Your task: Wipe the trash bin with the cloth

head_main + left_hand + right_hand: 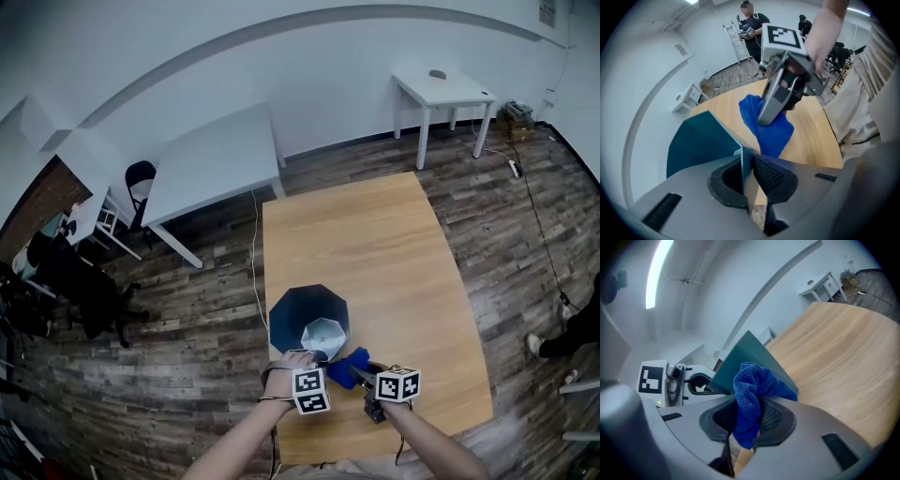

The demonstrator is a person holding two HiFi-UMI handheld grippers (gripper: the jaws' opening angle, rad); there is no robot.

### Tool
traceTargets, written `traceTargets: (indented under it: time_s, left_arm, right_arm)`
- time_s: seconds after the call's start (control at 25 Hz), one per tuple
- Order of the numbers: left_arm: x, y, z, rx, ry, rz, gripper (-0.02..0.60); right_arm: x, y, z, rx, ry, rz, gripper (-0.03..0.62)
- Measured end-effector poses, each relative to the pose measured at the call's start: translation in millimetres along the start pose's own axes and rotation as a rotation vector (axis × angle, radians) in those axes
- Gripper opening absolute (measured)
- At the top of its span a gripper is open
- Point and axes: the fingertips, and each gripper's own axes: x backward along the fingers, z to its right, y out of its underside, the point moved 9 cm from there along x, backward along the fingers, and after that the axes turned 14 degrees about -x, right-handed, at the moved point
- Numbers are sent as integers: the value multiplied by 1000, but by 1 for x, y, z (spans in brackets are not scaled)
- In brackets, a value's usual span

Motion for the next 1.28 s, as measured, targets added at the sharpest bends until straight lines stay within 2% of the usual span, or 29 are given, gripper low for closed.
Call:
traceTargets:
  time_s: [0.2,0.4,0.6,0.76,0.96,1.28]
  left_arm:
    - [7,-3,-1,-6,-2,70,44]
    - [9,10,6,-140,-31,25,44]
    - [11,8,6,-163,-15,21,46]
    - [9,9,7,-147,-13,48,45]
    - [11,7,6,-127,-11,58,46]
    - [5,5,1,-82,-27,58,46]
  right_arm:
    - [25,-4,-41,-71,-68,57,80]
    - [21,1,-61,-88,-97,46,80]
    - [2,-3,-58,-108,-78,68,80]
    - [-13,0,-42,-114,-23,62,80]
    - [-31,7,-8,-175,42,13,80]
    - [-73,18,56,-174,142,-15,80]
